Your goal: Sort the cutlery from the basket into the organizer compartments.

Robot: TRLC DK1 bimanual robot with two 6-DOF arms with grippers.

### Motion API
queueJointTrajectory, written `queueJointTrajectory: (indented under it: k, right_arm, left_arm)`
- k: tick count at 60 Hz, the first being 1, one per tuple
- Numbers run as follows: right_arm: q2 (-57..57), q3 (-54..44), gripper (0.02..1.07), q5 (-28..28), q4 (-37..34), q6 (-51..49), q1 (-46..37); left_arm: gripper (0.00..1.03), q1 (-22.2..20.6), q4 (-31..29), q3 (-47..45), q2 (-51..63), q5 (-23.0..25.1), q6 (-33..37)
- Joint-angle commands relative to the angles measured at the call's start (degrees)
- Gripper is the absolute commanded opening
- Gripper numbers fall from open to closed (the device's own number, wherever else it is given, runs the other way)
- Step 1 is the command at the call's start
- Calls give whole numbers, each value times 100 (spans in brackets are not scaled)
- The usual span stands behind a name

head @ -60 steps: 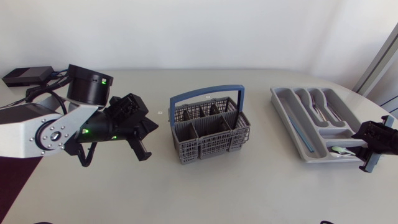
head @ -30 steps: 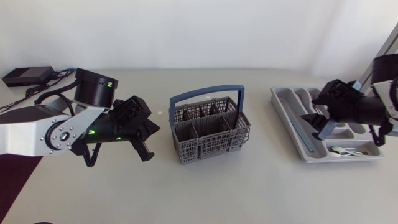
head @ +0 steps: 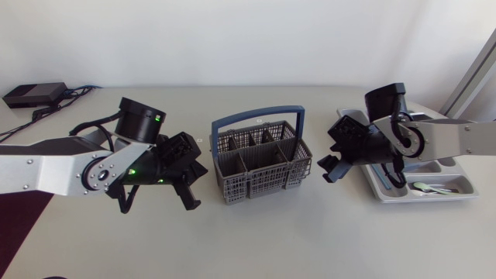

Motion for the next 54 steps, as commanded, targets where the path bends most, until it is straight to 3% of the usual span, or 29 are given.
queueJointTrajectory:
  k: [1,14,34,54]
  right_arm:
    - [134,197,75,58,82,356,215]
    - [143,180,75,146,11,567,751]
    - [187,162,75,357,20,822,1279]
    - [626,566,75,524,108,980,1358]
  left_arm:
    - [3,-169,85,-67,188,11,-14]
    - [3,-248,305,153,575,11,-32]
    - [3,288,648,566,1234,20,161]
    - [3,517,622,663,1348,125,302]
